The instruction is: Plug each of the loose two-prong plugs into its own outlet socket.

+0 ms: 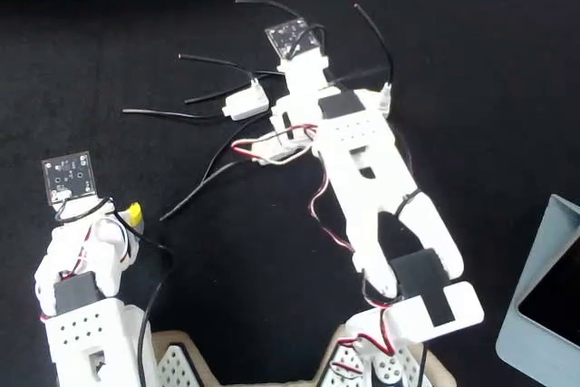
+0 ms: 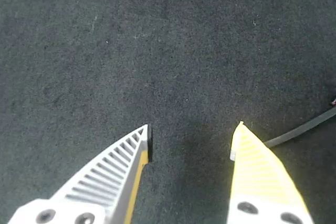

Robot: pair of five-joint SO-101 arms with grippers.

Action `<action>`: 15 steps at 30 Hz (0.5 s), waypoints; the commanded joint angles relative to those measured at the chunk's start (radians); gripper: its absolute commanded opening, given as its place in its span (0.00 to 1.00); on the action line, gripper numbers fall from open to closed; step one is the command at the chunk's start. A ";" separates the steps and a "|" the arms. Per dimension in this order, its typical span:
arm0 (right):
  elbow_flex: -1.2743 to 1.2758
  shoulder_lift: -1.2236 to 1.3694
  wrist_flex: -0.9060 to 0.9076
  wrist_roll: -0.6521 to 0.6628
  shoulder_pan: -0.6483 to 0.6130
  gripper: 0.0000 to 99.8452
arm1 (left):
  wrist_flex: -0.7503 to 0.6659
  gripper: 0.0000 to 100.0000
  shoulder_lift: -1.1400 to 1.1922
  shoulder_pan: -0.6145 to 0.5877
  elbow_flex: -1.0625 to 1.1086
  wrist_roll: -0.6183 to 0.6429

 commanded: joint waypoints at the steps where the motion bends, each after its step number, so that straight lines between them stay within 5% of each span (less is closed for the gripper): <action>1: -0.076 -0.062 0.094 0.008 -0.037 0.16 | -0.026 0.25 -0.011 -0.010 -0.007 0.005; 4: -0.056 -0.148 0.144 0.009 -0.037 0.01 | -0.029 0.25 -0.011 -0.005 0.002 0.005; 11: 0.248 -0.489 0.123 -0.097 -0.031 0.01 | -0.029 0.24 -0.011 -0.002 -0.002 0.005; 15: 0.498 -0.722 0.029 -0.118 -0.011 0.01 | -0.025 0.10 -0.011 0.031 -0.018 0.002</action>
